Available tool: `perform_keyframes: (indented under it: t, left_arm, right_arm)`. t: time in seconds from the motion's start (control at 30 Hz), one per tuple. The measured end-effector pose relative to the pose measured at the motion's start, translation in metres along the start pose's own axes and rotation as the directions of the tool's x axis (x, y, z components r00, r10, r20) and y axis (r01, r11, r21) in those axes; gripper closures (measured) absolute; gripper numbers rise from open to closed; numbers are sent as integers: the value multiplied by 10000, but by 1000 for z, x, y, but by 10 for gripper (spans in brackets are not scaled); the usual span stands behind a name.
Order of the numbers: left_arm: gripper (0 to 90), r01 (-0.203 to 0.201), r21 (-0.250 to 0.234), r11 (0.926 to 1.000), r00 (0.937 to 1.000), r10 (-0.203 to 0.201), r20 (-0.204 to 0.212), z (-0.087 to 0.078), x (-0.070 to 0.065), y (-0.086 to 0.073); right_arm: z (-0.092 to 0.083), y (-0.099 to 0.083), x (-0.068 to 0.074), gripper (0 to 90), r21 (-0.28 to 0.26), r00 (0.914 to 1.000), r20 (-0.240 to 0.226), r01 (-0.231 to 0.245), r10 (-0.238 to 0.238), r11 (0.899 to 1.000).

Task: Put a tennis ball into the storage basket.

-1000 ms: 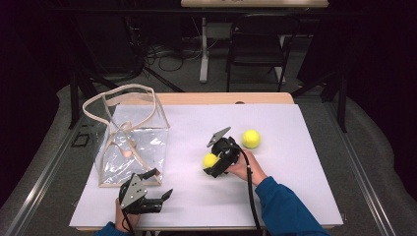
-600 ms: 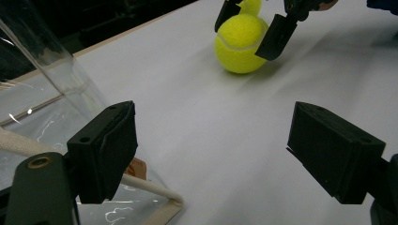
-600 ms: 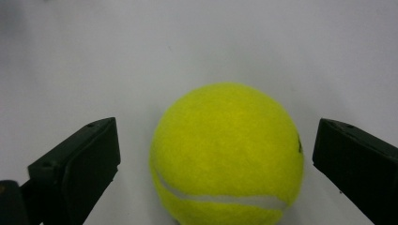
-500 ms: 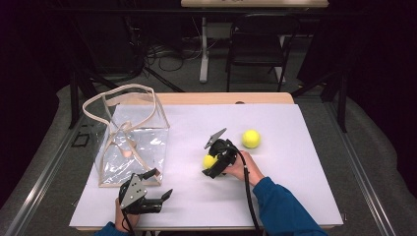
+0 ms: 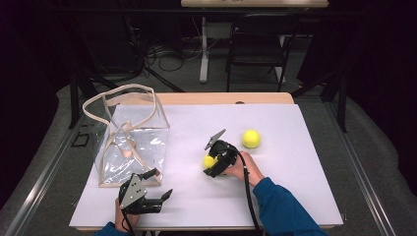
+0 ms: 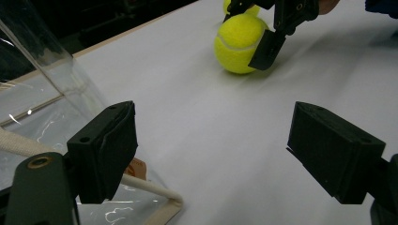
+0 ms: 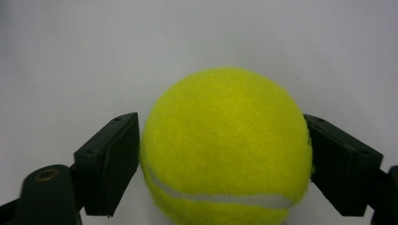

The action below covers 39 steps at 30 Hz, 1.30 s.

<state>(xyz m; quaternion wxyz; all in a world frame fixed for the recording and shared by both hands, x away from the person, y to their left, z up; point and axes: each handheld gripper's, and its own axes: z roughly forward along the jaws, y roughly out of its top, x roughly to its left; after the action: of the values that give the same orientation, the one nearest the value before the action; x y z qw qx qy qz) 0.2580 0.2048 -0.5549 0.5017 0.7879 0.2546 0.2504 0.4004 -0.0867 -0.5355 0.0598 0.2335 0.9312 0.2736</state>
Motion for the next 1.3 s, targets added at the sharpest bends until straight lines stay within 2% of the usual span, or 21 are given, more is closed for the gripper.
perform_keyframes:
  t: [0.1,0.43,0.87,1.3]
  left_arm:
    - [159,-3,-9,10000,10000,3,1,0,0,0]
    - [159,-6,-12,10000,10000,6,5,0,0,0]
    - [159,-12,-14,10000,10000,12,-4,0,-1,0]
    - [159,-18,-26,10000,10000,18,-6,-1,0,0]
  right_arm:
    - [1,-1,0,245,62,10000,75,7,-8,10000]
    - [1,-1,-1,255,-19,10000,81,-5,5,10000]
    - [-15,0,2,257,-583,9995,296,98,-81,9983]
    - [-27,4,5,257,-1212,9989,424,224,-173,9924]
